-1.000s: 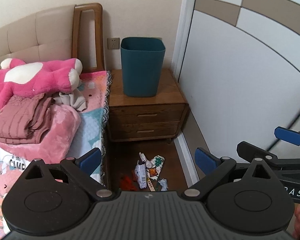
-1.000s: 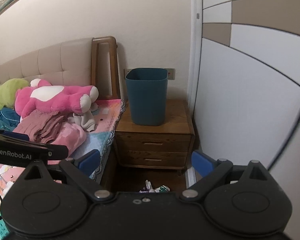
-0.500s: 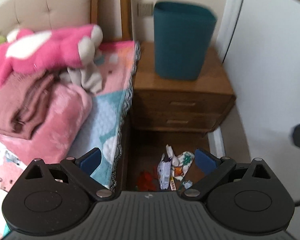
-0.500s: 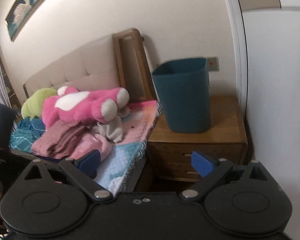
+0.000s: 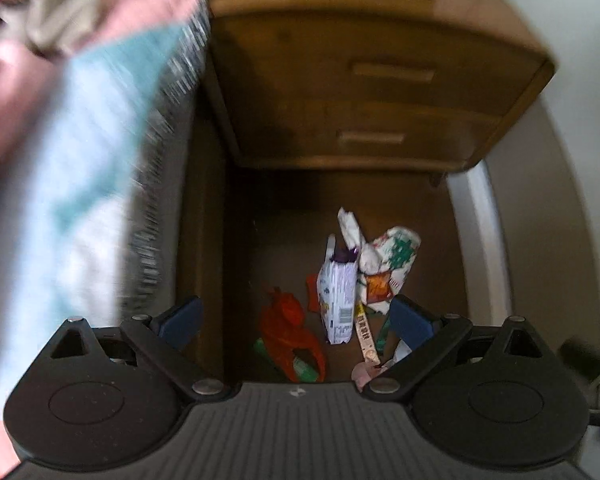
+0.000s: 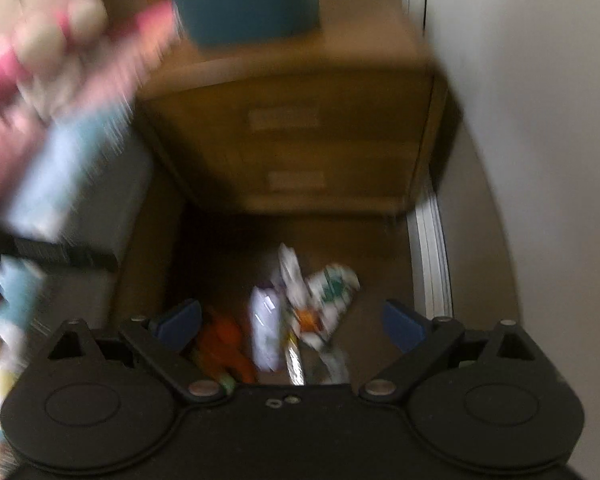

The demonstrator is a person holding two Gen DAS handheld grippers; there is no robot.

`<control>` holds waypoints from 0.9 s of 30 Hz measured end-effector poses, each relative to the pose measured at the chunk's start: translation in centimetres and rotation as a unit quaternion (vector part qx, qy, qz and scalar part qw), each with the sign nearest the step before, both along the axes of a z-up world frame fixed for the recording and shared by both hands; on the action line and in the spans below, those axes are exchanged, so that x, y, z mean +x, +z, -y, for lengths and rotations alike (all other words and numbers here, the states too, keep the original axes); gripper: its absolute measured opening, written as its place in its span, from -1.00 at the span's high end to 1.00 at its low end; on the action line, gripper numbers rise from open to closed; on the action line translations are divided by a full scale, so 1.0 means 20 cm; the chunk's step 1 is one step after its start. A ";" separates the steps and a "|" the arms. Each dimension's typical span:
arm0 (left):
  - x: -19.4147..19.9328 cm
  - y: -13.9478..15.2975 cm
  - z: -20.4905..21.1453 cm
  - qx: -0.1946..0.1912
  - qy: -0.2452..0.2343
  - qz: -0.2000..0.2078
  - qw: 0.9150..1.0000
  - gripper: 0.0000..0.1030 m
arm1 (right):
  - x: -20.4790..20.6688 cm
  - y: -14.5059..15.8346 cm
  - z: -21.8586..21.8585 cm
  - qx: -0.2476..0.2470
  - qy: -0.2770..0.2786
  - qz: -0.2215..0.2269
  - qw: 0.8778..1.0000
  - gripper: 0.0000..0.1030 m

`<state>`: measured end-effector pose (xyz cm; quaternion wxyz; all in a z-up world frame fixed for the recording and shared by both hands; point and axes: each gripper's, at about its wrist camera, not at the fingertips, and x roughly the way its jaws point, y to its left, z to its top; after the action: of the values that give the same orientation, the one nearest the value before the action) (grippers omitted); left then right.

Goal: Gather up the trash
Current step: 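Lower both grippers toward the trash pile on the floor, then grasp the white snack wrapper with left gripper while right grasps pink mesh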

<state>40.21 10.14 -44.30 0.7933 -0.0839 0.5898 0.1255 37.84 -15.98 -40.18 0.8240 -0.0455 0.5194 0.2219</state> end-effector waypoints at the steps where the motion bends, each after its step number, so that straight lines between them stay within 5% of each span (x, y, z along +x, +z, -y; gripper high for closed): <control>1: 0.03 -0.11 0.01 0.001 0.001 -0.007 1.000 -0.95 | 0.00 -0.13 -0.02 -0.006 0.011 -0.011 1.000 -0.87; 6: 0.11 -0.61 0.04 -0.005 0.011 -0.041 0.999 -0.95 | -0.12 -0.79 -0.09 -0.058 0.076 -0.068 0.993 -0.87; 12: 0.16 -1.18 0.14 -0.026 0.000 -0.073 0.997 -0.95 | -0.32 -1.37 -0.13 -0.077 0.132 -0.128 0.980 -0.86; 19: 0.27 -1.63 0.14 -0.041 0.025 -0.095 0.994 -0.95 | -0.43 -1.76 -0.21 -0.097 0.192 -0.157 0.964 -0.86; 27: 0.38 -1.93 0.20 -0.040 0.003 -0.110 0.993 -0.95 | -0.46 -1.98 -0.28 -0.087 0.200 -0.169 0.961 -0.85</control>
<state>47.82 6.04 -82.83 0.7191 -0.1031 0.6779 0.1128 28.62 -10.34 -79.80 0.6556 -0.1815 0.6489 0.3409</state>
